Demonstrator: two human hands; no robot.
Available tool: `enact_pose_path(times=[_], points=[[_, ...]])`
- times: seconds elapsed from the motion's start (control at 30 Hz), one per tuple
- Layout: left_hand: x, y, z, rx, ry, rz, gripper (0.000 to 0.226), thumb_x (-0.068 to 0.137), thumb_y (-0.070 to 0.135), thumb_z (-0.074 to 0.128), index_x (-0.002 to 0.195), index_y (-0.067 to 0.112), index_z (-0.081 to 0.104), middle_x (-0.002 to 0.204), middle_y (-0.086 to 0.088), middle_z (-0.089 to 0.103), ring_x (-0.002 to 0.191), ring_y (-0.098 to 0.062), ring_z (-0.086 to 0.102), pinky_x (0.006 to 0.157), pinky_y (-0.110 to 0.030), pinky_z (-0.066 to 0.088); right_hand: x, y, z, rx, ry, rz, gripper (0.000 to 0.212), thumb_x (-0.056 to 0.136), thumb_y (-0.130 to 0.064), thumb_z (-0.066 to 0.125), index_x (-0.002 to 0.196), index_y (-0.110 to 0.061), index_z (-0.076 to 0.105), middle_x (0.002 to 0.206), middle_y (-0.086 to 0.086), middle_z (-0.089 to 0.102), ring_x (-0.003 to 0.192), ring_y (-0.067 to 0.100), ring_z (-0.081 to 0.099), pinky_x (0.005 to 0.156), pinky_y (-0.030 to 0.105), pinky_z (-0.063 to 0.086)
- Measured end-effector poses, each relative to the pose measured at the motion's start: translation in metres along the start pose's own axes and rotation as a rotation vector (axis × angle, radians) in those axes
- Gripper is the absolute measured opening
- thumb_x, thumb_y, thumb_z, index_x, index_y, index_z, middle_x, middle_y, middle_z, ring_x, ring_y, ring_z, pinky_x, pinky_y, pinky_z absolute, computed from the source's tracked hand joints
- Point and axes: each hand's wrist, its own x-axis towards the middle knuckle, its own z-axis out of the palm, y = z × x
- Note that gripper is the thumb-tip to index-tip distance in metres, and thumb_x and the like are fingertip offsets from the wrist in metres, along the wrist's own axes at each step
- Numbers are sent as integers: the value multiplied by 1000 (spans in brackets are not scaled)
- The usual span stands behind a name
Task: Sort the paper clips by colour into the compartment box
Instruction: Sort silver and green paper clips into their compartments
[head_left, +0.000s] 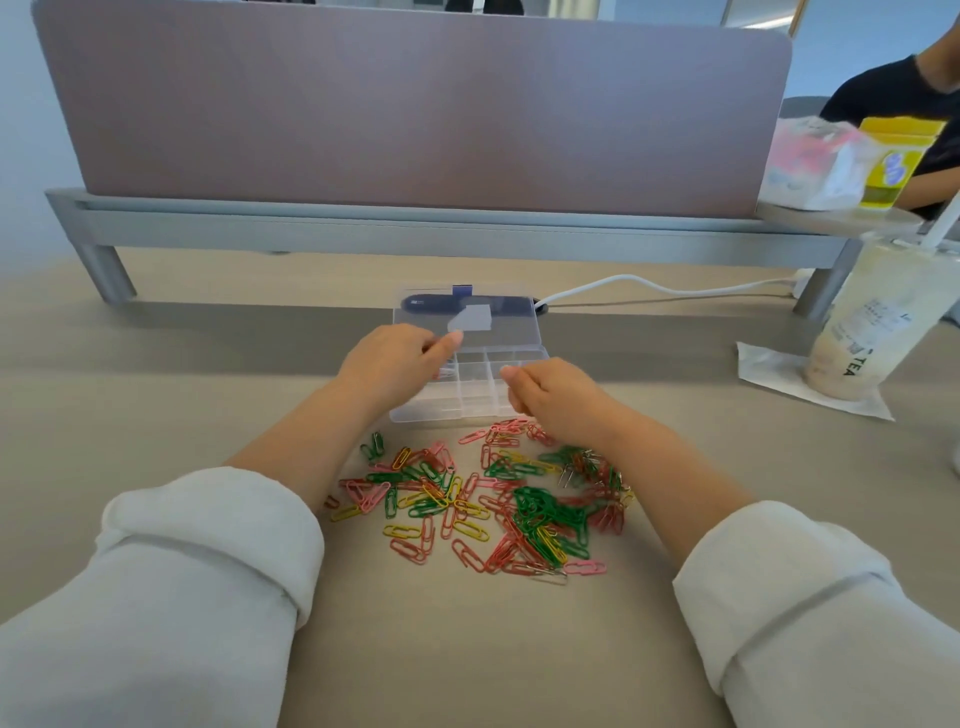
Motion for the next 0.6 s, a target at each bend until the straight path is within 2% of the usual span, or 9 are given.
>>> enact_pose_path(times=[0.1, 0.17, 0.23, 0.3, 0.43, 0.5, 0.6], points=[[-16, 25, 0, -3, -110, 103, 54, 97, 47, 26, 57, 19, 50, 64, 5, 53, 70, -17, 52, 72, -32, 40, -5, 8, -14, -53, 13, 35, 34, 101, -22, 30, 77, -17, 54, 64, -10, 42, 58, 4, 38, 54, 16, 31], [-26, 38, 1, -10, -234, 187, 47, 98, 41, 29, 67, 19, 56, 75, 7, 56, 79, -15, 52, 76, -30, 38, -11, 17, -21, -45, 6, 82, 30, 100, -16, 31, 90, -15, 60, 64, -10, 41, 56, 4, 37, 50, 13, 30], [-35, 49, 3, -30, -345, 248, 33, 98, 36, 37, 90, 21, 64, 85, 9, 56, 82, -9, 51, 73, -26, 37, -19, 26, -27, -25, -11, 118, 30, 99, -16, 35, 97, -13, 65, 62, -6, 44, 53, 7, 38, 48, 16, 31], [-44, 58, 3, -61, -373, 318, 23, 93, 36, 50, 102, 23, 65, 79, 13, 55, 72, -2, 49, 65, -21, 39, -28, 33, -31, -29, -26, 109, 24, 96, -20, 45, 95, -15, 69, 62, -7, 47, 54, 6, 41, 51, 18, 32], [-56, 77, 11, -45, -298, 351, 26, 81, 44, 64, 98, 25, 68, 63, 11, 45, 60, -4, 43, 56, -21, 34, -40, 42, -38, -19, 2, 74, 7, 84, -26, 67, 81, -20, 69, 57, -11, 47, 52, 2, 41, 52, 16, 31], [-59, 88, 18, 78, -250, 328, 30, 79, 48, 64, 98, 25, 67, 67, 14, 44, 71, -6, 46, 62, -23, 35, -43, 46, -40, -50, 11, 95, 7, 79, -22, 71, 74, -23, 68, 55, -8, 45, 49, 4, 39, 49, 16, 30], [-59, 92, 26, 141, -241, 260, 26, 79, 46, 65, 96, 26, 68, 79, 9, 47, 83, -12, 47, 68, -27, 36, -46, 50, -41, -85, -16, 119, 21, 74, -18, 76, 64, -29, 62, 55, -8, 44, 49, 4, 39, 42, 9, 31]])
